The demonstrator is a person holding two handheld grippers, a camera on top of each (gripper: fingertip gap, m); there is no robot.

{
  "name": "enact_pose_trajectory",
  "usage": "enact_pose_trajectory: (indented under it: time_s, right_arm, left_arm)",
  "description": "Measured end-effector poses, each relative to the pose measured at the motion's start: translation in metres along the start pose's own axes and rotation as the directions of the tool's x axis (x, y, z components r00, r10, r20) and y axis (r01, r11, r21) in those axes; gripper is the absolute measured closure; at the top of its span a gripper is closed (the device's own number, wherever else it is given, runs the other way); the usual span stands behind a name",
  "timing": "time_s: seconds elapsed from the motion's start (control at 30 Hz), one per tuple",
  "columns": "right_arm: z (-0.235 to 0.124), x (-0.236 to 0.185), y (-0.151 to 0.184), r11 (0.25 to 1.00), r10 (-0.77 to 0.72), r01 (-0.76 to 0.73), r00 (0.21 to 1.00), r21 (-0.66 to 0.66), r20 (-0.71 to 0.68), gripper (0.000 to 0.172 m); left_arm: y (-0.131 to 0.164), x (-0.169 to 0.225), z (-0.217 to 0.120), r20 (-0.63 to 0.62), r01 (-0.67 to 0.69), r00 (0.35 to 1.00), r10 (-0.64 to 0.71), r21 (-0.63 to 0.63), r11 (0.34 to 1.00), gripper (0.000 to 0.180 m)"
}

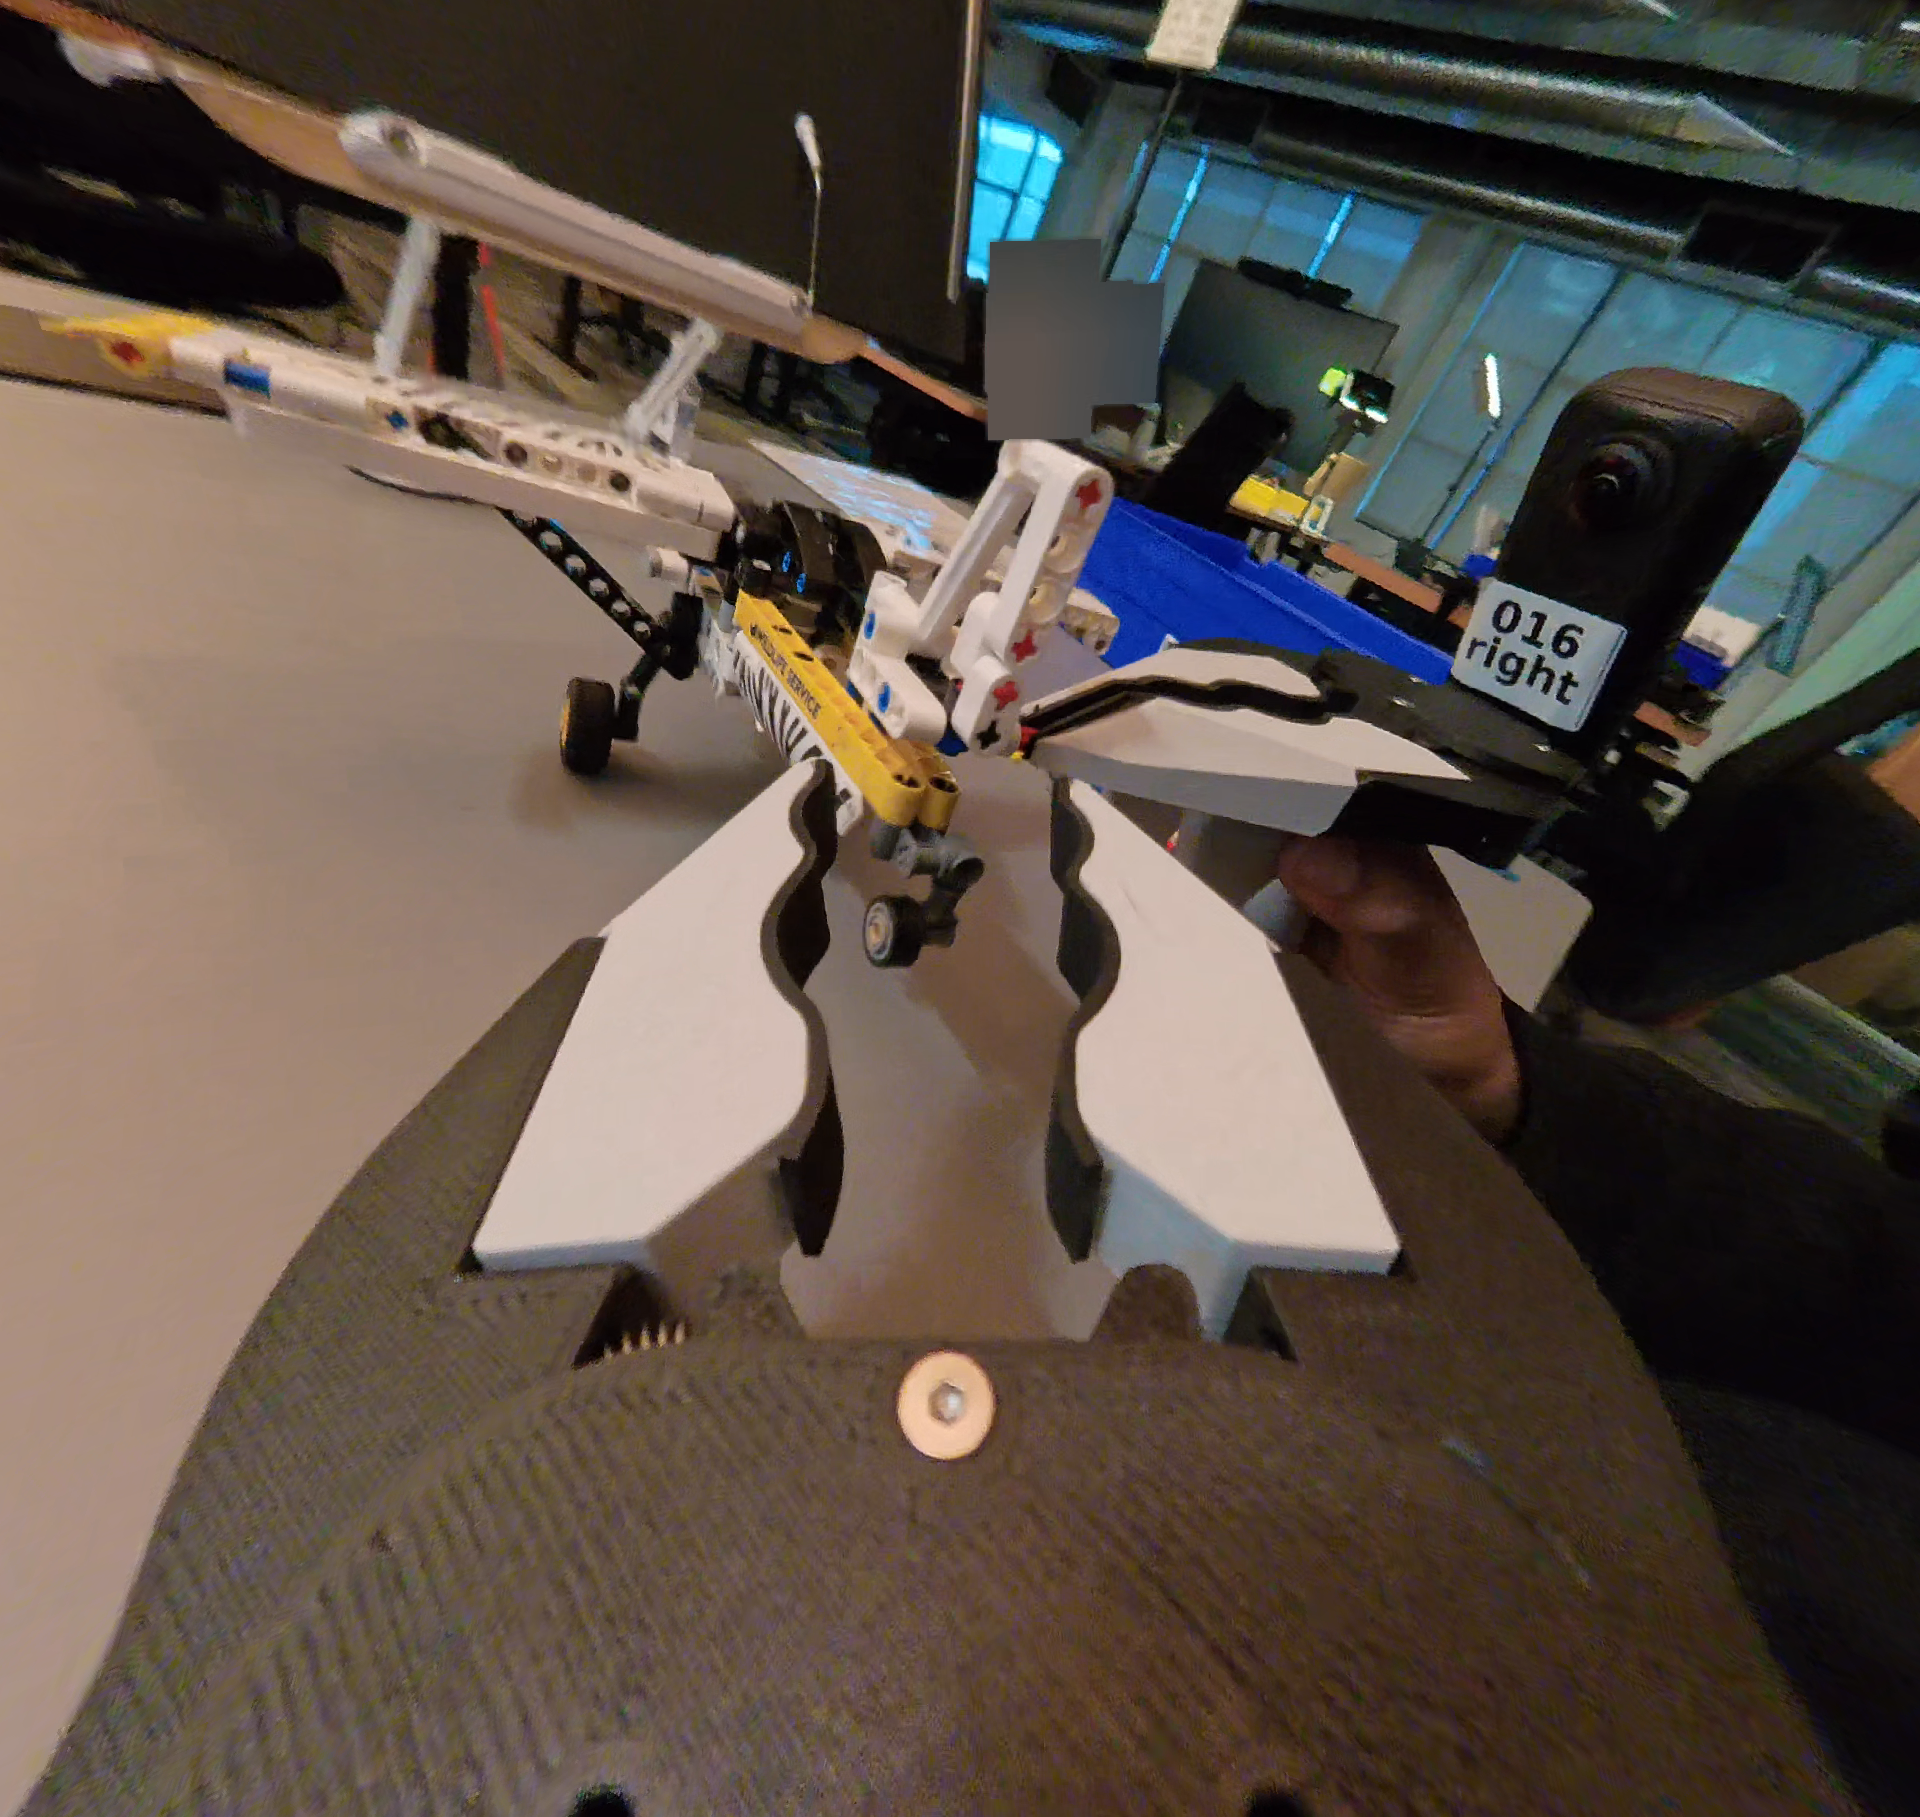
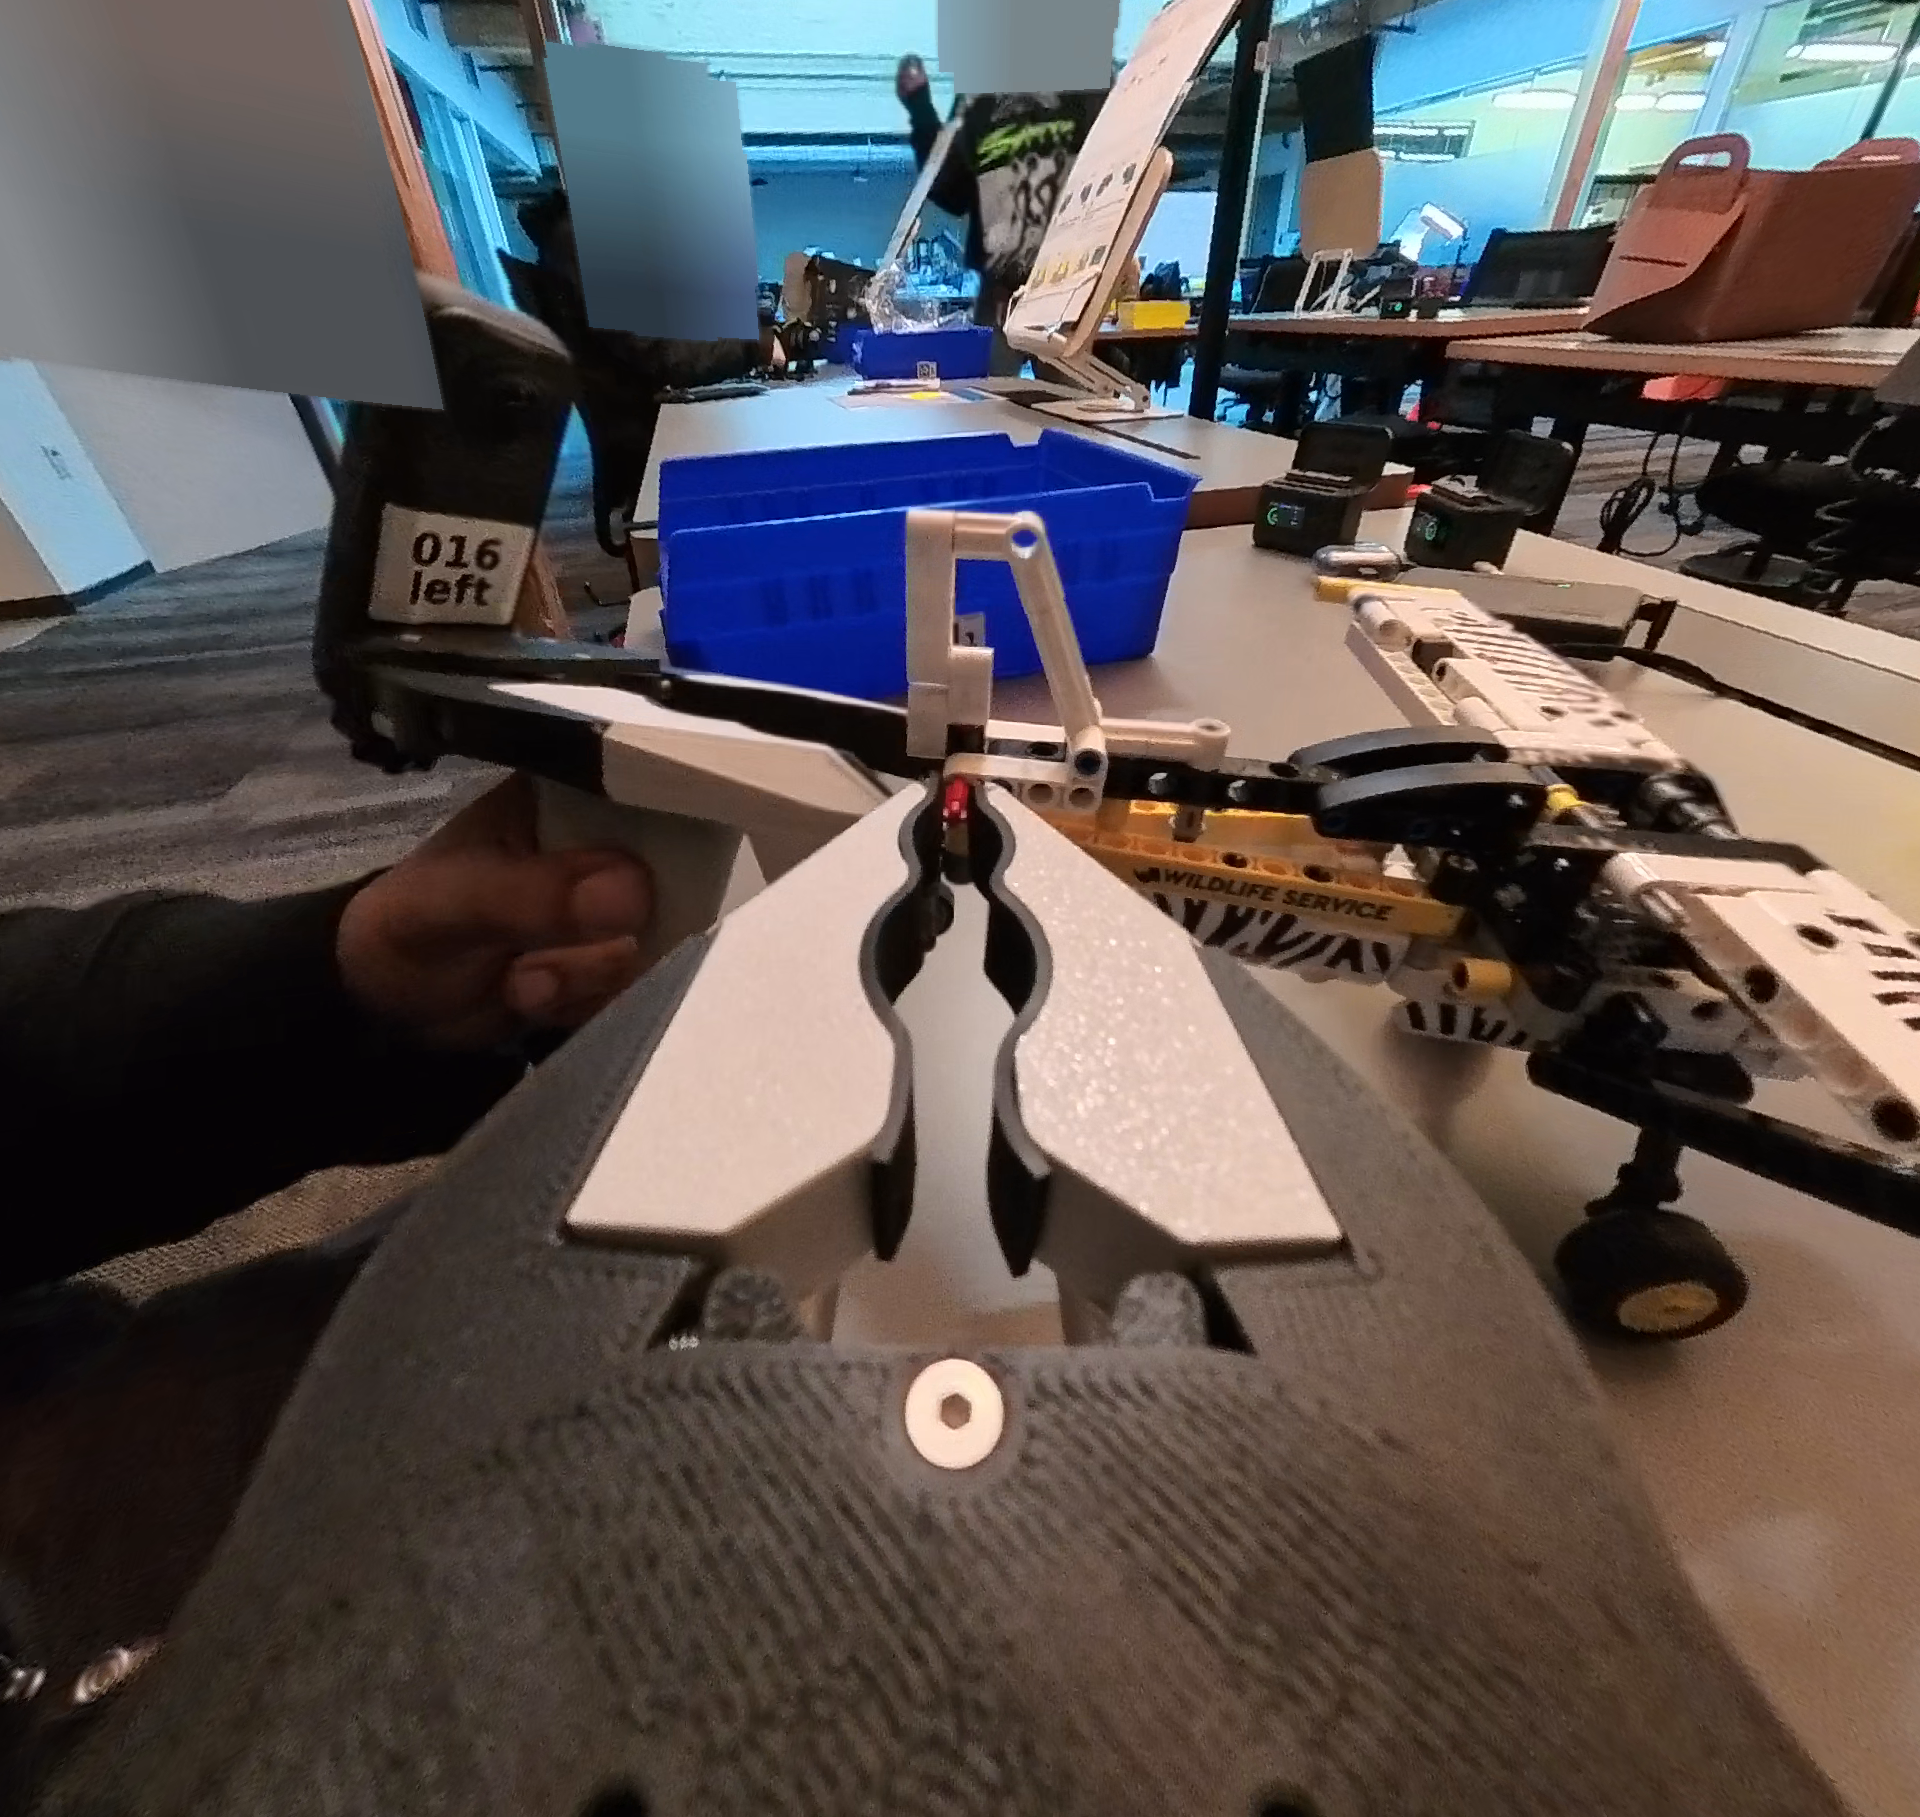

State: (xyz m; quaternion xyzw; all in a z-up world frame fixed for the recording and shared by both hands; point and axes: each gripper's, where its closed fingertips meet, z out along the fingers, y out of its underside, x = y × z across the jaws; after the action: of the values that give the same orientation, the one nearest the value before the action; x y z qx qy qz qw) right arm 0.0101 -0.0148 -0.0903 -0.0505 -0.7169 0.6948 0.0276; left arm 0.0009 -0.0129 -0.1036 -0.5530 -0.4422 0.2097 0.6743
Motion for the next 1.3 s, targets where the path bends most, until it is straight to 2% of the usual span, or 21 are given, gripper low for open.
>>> enact_pose_trajectory:
  time_s: [0.07, 0.17, 0.33, 0.43, 0.57, 0.67, 0.87, 1.0, 1.13, 1.3]
  right_arm:
    - [-0.002, -0.002, -0.003, 1.0, 0.016, -0.017, 1.0, 0.02, 0.02, 0.17]
    - [-0.004, -0.005, -0.006, 0.999, 0.031, -0.033, 0.998, 0.043, 0.046, 0.17]
    - [-0.006, -0.009, -0.009, 0.997, 0.042, -0.047, 0.996, 0.063, 0.077, 0.17]
    - [-0.009, -0.01, -0.011, 0.994, 0.071, -0.079, 0.992, 0.078, 0.103, 0.17]
    - [-0.01, -0.009, -0.009, 0.992, 0.099, -0.108, 0.989, 0.071, 0.112, 0.17]
    - [-0.009, -0.01, -0.009, 0.992, 0.101, -0.109, 0.988, 0.065, 0.12, 0.17]
    - [-0.007, -0.009, -0.006, 0.995, 0.077, -0.082, 0.992, 0.051, 0.1, 0.17]
    - [-0.005, -0.007, -0.002, 0.999, -0.023, 0.022, 0.999, 0.027, 0.031, 0.17]
    - [0.001, -0.008, 0.01, 0.979, -0.195, 0.193, 0.98, -0.066, -0.036, 0.169]
    - [0.01, -0.007, 0.032, 0.887, -0.43, 0.402, 0.898, -0.227, -0.088, 0.17]
  left_arm:
    - [-0.006, -0.004, -0.001, 0.074, -0.039, 0.997, 0.035, 0.051, 0.998, 0.145]
    - [-0.012, -0.001, -0.004, 0.115, -0.117, 0.988, 0.106, 0.095, 0.989, 0.147]
    - [-0.014, 0.011, -0.006, 0.105, -0.208, 0.975, 0.196, 0.117, 0.971, 0.161]
    - [-0.017, 0.016, -0.008, 0.096, -0.254, 0.966, 0.241, 0.149, 0.956, 0.161]
    - [-0.022, 0.016, -0.013, 0.083, -0.244, 0.969, 0.232, 0.199, 0.949, 0.16]
    - [-0.023, 0.015, -0.014, 0.056, -0.206, 0.978, 0.199, 0.201, 0.958, 0.158]
    - [-0.022, 0.02, -0.015, 0.028, -0.219, 0.975, 0.218, 0.203, 0.954, 0.156]
    - [-0.021, 0.018, -0.014, 0.006, -0.177, 0.984, 0.179, 0.192, 0.965, 0.148]
    - [-0.018, 0.008, -0.013, -0.002, -0.063, 0.998, 0.064, 0.163, 0.985, 0.14]
    - [0.006, -0.013, -0.004, 0.05, 0.135, 0.99, -0.134, -0.016, 0.991, 0.133]
